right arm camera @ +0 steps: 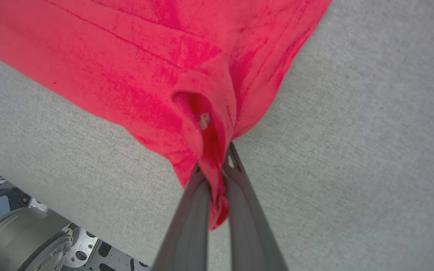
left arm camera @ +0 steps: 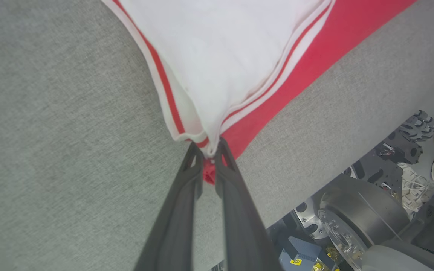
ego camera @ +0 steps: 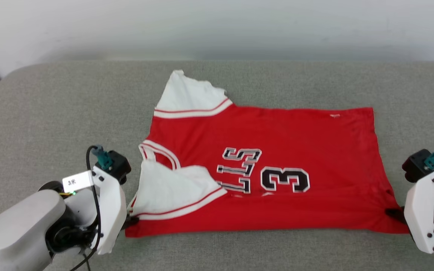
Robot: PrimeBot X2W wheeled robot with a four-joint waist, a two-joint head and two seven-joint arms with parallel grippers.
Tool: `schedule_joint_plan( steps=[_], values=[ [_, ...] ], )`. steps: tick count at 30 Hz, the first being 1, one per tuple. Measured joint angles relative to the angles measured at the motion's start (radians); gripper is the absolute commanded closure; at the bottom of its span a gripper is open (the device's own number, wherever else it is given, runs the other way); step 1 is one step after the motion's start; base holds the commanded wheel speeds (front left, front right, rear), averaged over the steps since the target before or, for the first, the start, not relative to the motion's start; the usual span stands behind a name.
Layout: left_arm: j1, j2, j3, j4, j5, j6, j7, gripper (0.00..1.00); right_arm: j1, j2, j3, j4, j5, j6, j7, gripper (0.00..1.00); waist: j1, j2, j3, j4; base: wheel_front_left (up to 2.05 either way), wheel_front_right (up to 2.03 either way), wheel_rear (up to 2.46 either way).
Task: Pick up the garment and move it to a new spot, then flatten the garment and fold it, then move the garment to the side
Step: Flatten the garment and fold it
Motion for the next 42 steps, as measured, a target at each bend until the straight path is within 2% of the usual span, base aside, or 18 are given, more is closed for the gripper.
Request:
schedule_joint_plan(
  steps=[8,17,18,19,20,26,31,36,42],
  values=[
    [0.079,0.06,-0.022,-0.081,-0.016,0.019,-0.003,1.0,0.097,-0.072,-0.007,-0.058,0.042,0.0,-0.009,1.0,-0.0001,0.0,-0.052,-0.004,0.0,0.0,0.0],
    [0.157,0.053,-0.041,-0.057,-0.033,0.045,-0.041,1.0,0.182,-0.049,-0.007,-0.038,0.023,0.0,-0.015,1.0,0.0,0.0,-0.021,-0.016,0.0,0.0,0.0],
    [0.159,0.052,-0.041,-0.051,-0.035,0.045,-0.043,1.0,0.182,-0.039,-0.015,-0.031,0.018,0.0,-0.022,0.83,0.0,0.0,-0.016,-0.018,0.0,0.0,0.0],
    [0.16,0.051,-0.041,-0.047,-0.035,0.045,-0.045,0.65,0.182,-0.032,-0.021,-0.026,0.013,0.0,-0.029,0.09,0.0,0.0,-0.013,-0.019,0.0,0.0,0.0],
    [0.16,0.048,-0.035,-0.044,-0.033,0.048,-0.058,0.0,0.182,-0.026,-0.027,-0.024,0.002,0.0,-0.042,0.0,0.0,0.0,-0.011,-0.02,0.0,0.0,0.0],
    [0.129,0.068,-0.001,-0.053,-0.027,0.048,-0.088,0.0,0.175,-0.01,-0.085,-0.051,-0.042,0.0,-0.135,0.0,0.0,0.0,-0.033,-0.017,0.0,0.0,0.0],
    [0.067,0.105,0.048,-0.071,0.015,0.056,-0.142,0.0,0.164,0.013,-0.187,-0.087,-0.114,0.0,-0.293,0.0,0.0,0.0,-0.061,-0.018,0.0,0.0,0.0],
    [-0.012,0.114,0.098,-0.057,0.087,0.092,-0.215,0.0,0.164,0.1,-0.337,-0.112,-0.242,0.0,-0.468,0.0,-0.0001,0.0,-0.055,-0.037,0.0,0.0,0.0],
    [-0.138,0.073,0.142,-0.005,0.154,0.113,-0.263,0.0,0.206,0.244,-0.499,-0.162,-0.425,0.0,-0.624,0.0,0.0,0.0,-0.007,-0.07,0.0,0.0,0.0]
  ],
)
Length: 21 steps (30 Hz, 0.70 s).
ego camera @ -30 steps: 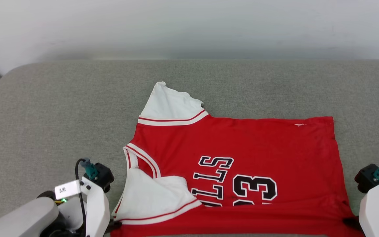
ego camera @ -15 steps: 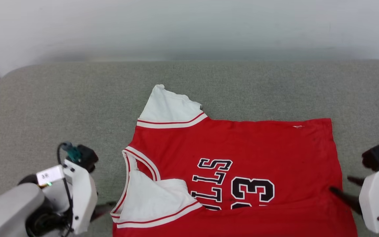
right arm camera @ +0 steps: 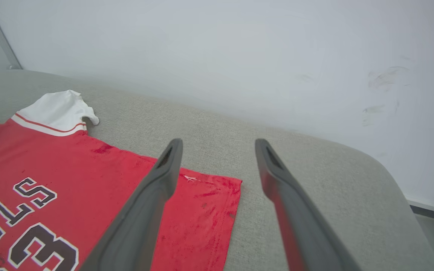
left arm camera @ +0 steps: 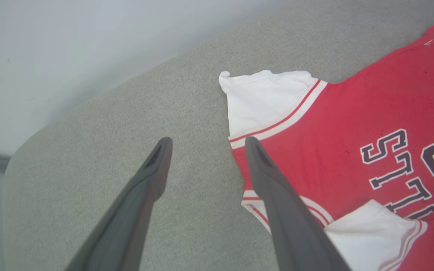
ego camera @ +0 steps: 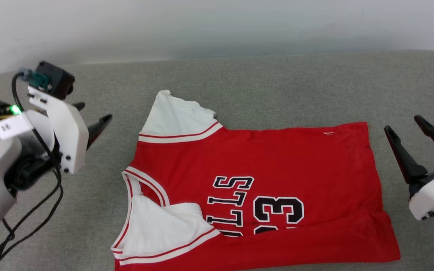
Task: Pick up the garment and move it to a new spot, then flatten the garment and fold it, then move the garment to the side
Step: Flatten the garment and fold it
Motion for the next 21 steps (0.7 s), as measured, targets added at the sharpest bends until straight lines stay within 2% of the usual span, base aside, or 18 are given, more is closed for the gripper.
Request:
schedule_joint_plan(
  steps=[3,7,12,16,21],
  values=[
    [-0.075,-0.034,0.025,0.036,0.001,0.003,0.012,0.0,0.027,0.067,-0.077,-0.038,-0.064,0.0,-0.07,0.0,0.0,0.0,0.035,-0.018,0.0,0.0,0.0],
    [-0.182,-0.066,0.033,0.08,0.007,-0.007,0.078,0.0,0.065,0.147,-0.146,-0.089,-0.129,0.0,-0.128,0.0,0.0001,0.0,0.089,-0.043,0.0,0.0,0.0],
    [-0.32,-0.116,0.033,0.154,0.001,-0.033,0.195,0.0,0.086,0.236,-0.178,-0.148,-0.184,0.0,-0.163,0.0,0.0001,0.0,0.169,-0.077,0.0,0.0,0.0],
    [-0.403,-0.155,0.026,0.214,-0.051,-0.05,0.343,0.0,0.095,0.275,-0.177,-0.174,-0.216,0.0,-0.168,0.0,0.0002,0.0,0.236,-0.106,0.0,0.0,0.0],
    [-0.499,-0.171,0.002,0.278,-0.052,-0.044,0.486,0.0,0.075,0.299,-0.169,-0.187,-0.233,0.0,-0.178,0.0,0.0002,0.0,0.317,-0.146,0.0,0.0,0.0]
  ],
)
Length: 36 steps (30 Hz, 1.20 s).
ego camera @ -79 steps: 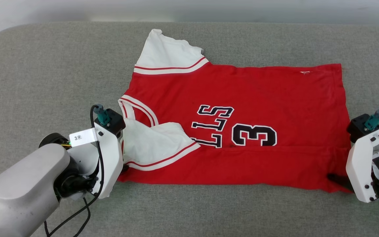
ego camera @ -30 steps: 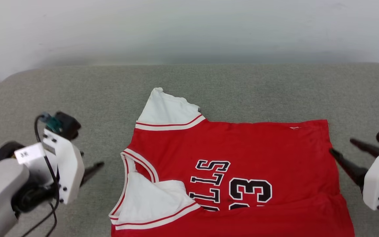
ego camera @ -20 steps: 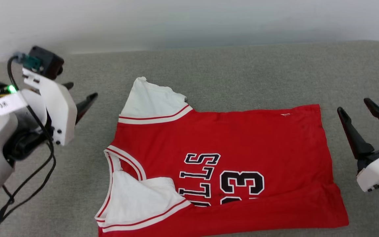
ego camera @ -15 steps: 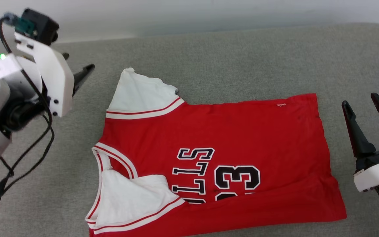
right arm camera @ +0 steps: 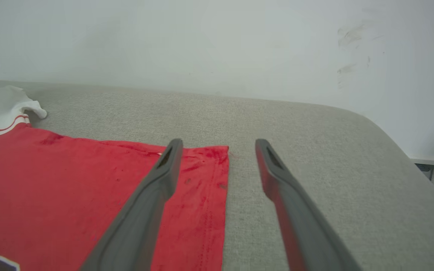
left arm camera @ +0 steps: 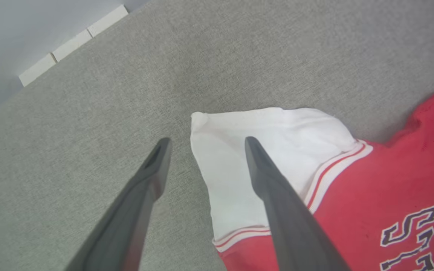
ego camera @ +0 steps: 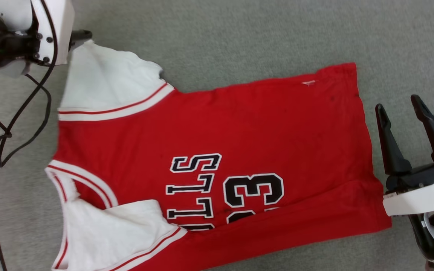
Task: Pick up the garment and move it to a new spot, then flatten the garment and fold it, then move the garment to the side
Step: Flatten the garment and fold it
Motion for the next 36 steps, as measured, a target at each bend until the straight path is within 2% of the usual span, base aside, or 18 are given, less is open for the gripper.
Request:
schedule_joint_plan(
  steps=[6,11,12,13,20,25,29,33,36],
  values=[
    [-0.034,-0.009,-0.038,0.062,0.026,0.017,0.077,0.0,-0.038,0.01,0.01,0.009,0.0,0.0,-0.018,0.0,0.0,0.0001,0.081,-0.043,0.0,0.0,0.0],
    [-0.022,-0.005,-0.066,0.087,0.041,0.006,0.095,0.0,-0.057,0.012,0.017,0.029,0.0,0.0,-0.026,0.0,0.0,0.0,0.116,-0.062,0.0,0.0,0.0],
    [-0.018,-0.004,-0.07,0.092,0.036,0.0,0.096,0.6,-0.063,0.012,0.017,0.037,0.002,0.0,-0.028,0.0,0.0,0.0,0.117,-0.061,0.0,0.0,0.0],
    [-0.018,-0.005,-0.074,0.092,0.041,-0.003,0.096,1.0,-0.063,0.01,0.015,0.039,0.002,0.0,-0.028,0.0,0.0,0.0,0.114,-0.058,0.0,0.0,0.0],
    [0.008,-0.024,-0.08,0.093,0.032,-0.029,0.059,1.0,-0.107,-0.04,0.003,0.028,-0.003,0.0,-0.006,0.0,0.0,0.0,0.074,-0.036,0.0,0.0,0.0],
    [0.013,-0.045,-0.081,0.084,0.033,-0.045,0.001,1.0,-0.193,-0.149,0.004,-0.008,-0.012,0.0,0.096,0.0,-0.0001,0.0,0.028,-0.009,0.0,0.0,0.0],
    [0.025,-0.06,-0.088,0.053,0.034,-0.055,-0.05,1.0,-0.283,-0.276,0.088,-0.008,0.059,0.0,0.321,0.0,-0.0001,0.0,-0.008,0.018,0.0,0.0,0.0],
    [0.031,-0.069,-0.105,0.013,0.034,-0.063,-0.084,1.0,-0.4,-0.414,0.207,0.016,0.191,0.0,0.585,0.0,-0.0001,0.0,-0.033,0.054,0.0,0.0,0.0],
    [0.033,-0.075,-0.117,-0.014,0.033,-0.065,-0.101,1.0,-0.478,-0.491,0.306,0.05,0.302,0.0,0.783,0.0,-0.0002,0.0001,-0.044,0.08,0.0,0.0,0.0]
  ],
)
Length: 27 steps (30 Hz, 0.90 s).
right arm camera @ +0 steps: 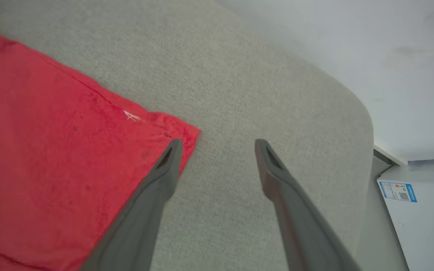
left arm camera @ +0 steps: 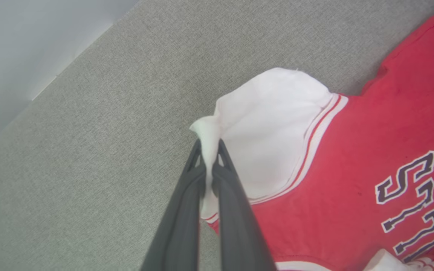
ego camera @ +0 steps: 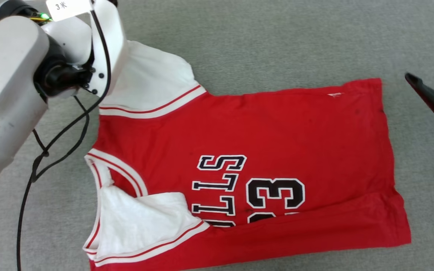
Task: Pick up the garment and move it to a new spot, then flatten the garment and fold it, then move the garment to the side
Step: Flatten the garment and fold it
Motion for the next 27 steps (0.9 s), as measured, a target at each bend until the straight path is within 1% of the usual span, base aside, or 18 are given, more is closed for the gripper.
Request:
schedule_joint_plan(
  steps=[2,4,7,10,13,19,24,25,26,27],
  values=[
    [-0.001,-0.003,-0.009,-0.017,0.001,-0.001,-0.01,1.0,-0.056,-0.04,0.059,0.029,0.064,0.0,0.118,0.0,0.0,0.0,-0.002,0.018,0.0,0.0,0.0],
    [-0.003,-0.011,-0.019,-0.034,0.007,-0.002,-0.022,1.0,-0.104,-0.064,0.098,0.063,0.111,0.0,0.221,0.0,0.0,0.0,0.002,0.035,0.0,0.0,0.0],
    [-0.013,-0.018,-0.027,-0.059,0.007,-0.002,-0.036,1.0,-0.163,-0.069,0.132,0.107,0.151,0.0,0.309,0.0,0.0,0.0,0.017,0.056,0.0,0.0,0.0],
    [-0.028,-0.021,-0.046,-0.086,0.007,-0.003,-0.049,1.0,-0.203,-0.058,0.159,0.16,0.165,0.0,0.365,0.0,0.0,0.0,0.039,0.076,0.0,0.0,0.0],
    [-0.043,-0.022,-0.054,-0.101,0.001,-0.003,-0.065,1.0,-0.227,-0.038,0.182,0.216,0.166,0.0,0.379,0.0,0.0,0.0,0.062,0.094,0.0,0.0,0.0],
    [-0.078,-0.018,-0.075,-0.118,0.0,-0.003,-0.094,1.0,-0.25,0.024,0.217,0.325,0.161,0.0,0.328,0.0,0.0001,0.0,0.108,0.121,0.0,0.0,0.0],
    [-0.091,-0.013,-0.095,-0.119,-0.008,-0.003,-0.113,1.0,-0.255,0.006,0.278,0.35,0.177,-0.002,0.318,0.0,0.0,0.0,0.129,0.131,0.0,0.0,0.0],
    [-0.092,-0.012,-0.101,-0.117,-0.009,-0.003,-0.115,1.0,-0.256,0.002,0.284,0.351,0.185,-0.002,0.306,0.8,0.0,0.0,0.13,0.13,0.0,0.0,0.0],
    [-0.092,-0.009,-0.106,-0.115,-0.009,-0.003,-0.122,1.0,-0.256,0.0,0.29,0.351,0.193,-0.002,0.288,1.0,0.0,0.0,0.129,0.129,0.0,0.0,0.0],
    [-0.093,-0.007,-0.111,-0.112,-0.011,-0.003,-0.127,1.0,-0.257,0.0,0.297,0.353,0.197,-0.002,0.272,1.0,0.0,0.0,0.127,0.127,0.0,0.0,0.0]
  ],
)
